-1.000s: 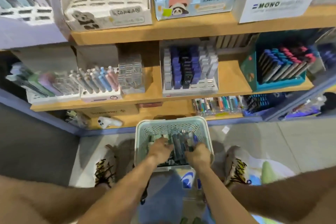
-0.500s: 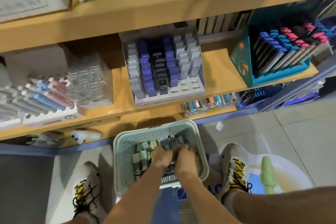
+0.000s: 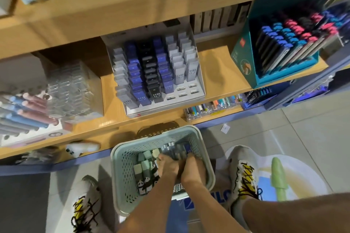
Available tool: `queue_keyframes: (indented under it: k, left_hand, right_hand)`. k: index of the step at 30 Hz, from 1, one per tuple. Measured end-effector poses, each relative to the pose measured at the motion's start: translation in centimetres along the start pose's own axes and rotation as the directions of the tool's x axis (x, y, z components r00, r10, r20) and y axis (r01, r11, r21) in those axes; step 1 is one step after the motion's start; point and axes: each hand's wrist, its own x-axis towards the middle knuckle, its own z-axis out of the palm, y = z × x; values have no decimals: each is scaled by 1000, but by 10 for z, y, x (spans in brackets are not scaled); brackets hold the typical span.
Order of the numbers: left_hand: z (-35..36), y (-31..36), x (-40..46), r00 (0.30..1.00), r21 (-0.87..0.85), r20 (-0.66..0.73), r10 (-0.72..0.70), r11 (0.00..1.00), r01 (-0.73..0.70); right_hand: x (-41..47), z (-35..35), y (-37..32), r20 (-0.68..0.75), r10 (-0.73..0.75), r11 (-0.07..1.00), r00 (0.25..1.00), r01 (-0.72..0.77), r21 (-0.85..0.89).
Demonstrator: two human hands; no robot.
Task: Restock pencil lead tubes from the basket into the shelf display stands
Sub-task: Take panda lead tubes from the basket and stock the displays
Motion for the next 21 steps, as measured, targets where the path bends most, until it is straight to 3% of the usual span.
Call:
queue_keyframes:
  k: [5,8,11,14,16,18,21]
  left_hand:
    - [-7,-11,-4,999,4,-36,-20,1000,20]
    - [-4,-14,-6,998,-142,-18,-63,988,60]
    - [-9,-15,-5,991,-339,52,-126,931,136]
    - [-22,-16,-6,979,-501,169,-116,845,186]
    - [-34,-20,-12,973,-553,228,-20,820,147]
    - [-49,-25,-23,960,-551,275,53,827,112]
    - [-71,-33,-37,944,-495,327,45,859,130]
  right_hand:
    - [5,0,7,163,-124,941,979,168,-294]
    - [14,4,12,259,-205,836,944,307,-455]
    - [17,2,9,345,-158,807,925,323,-495]
    - [15,-1,0,435,-124,890,892,295,-349]
    - [9,-8,-8,462,-130,942,877,254,-218]
    - [2,-16,-15,469,-154,955,870,253,-154]
    - [-19,-32,-27,491,-201,950,848,291,-114]
